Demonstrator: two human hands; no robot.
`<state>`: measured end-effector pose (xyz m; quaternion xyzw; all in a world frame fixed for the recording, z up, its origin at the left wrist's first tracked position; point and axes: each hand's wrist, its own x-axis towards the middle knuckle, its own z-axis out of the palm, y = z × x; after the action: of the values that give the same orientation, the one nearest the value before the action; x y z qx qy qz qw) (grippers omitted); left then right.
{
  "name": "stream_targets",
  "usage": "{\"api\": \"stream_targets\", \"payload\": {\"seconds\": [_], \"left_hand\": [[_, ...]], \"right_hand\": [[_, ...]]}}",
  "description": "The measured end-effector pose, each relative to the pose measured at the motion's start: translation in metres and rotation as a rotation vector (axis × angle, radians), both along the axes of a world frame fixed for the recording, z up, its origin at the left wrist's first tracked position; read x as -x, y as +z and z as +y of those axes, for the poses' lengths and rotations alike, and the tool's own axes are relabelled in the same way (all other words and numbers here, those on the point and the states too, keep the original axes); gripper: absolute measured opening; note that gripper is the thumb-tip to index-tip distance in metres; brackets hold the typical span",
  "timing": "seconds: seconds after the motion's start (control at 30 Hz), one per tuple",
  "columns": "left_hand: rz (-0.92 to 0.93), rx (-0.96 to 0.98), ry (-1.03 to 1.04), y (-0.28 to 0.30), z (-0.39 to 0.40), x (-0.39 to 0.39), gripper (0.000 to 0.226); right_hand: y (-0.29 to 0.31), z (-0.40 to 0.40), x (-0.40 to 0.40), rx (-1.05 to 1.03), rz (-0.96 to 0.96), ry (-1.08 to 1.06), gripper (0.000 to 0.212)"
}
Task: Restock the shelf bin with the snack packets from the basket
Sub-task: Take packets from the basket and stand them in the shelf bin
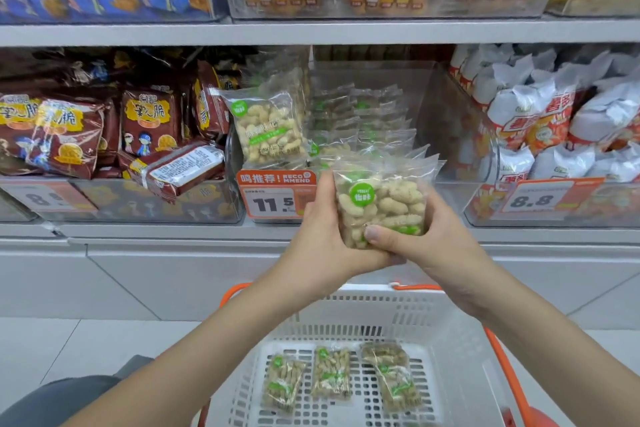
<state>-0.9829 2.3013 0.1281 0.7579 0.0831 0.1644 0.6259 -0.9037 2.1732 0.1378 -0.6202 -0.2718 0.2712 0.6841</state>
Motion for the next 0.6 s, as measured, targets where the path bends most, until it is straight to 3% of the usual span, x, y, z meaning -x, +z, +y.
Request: {"api": "stream_targets", "payload": {"seconds": [0.1, 0.13, 0.2, 0.27, 0.3, 0.37, 0.43, 0.53, 0.57, 0.6], "left_hand": [[0.089, -0.409, 0.087, 0.009, 0.021, -0.006, 0.084], [0.102, -0.441, 0.11, 0.013, 0.03, -0.005, 0.084], [0.062, -0.521, 0.122, 0.016, 0.05, -0.001, 0.062], [0.009, -0.84, 0.111, 0.012, 0.06, 0.002, 0.048], [-0.01, -1.019, 0.105, 0.006, 0.066, 0.0, 0.047], [-0.06, -1.258, 0.116, -0.004, 0.072, -0.005, 0.042], [-0.108, -1.345, 0.146, -0.009, 0.073, -0.011, 0.037], [-0.176, -1.387, 0.179, -0.011, 0.073, -0.019, 0.04], [-0.186, -1.404, 0.175, -0.012, 0.072, -0.021, 0.039], [-0.189, -1.419, 0.165, -0.014, 0.071, -0.023, 0.039]], "right_hand": [[0.014, 0.013, -0.016, -0.04, 0.027, -0.1, 0.056], [0.021, 0.018, -0.025, -0.049, 0.064, -0.129, 0.054], [0.038, 0.03, -0.05, -0.002, 0.108, -0.152, 0.034], [0.056, 0.044, -0.074, 0.08, 0.124, -0.109, 0.014], [0.062, 0.055, -0.087, 0.113, 0.137, -0.091, 0.014], [0.069, 0.08, -0.111, 0.199, 0.143, -0.101, 0.031], [0.071, 0.107, -0.133, 0.266, 0.09, -0.145, 0.053], [0.07, 0.136, -0.16, 0.319, -0.103, -0.229, 0.117], [0.068, 0.144, -0.172, 0.309, -0.14, -0.218, 0.127], [0.065, 0.152, -0.184, 0.278, -0.151, -0.189, 0.124]]}}
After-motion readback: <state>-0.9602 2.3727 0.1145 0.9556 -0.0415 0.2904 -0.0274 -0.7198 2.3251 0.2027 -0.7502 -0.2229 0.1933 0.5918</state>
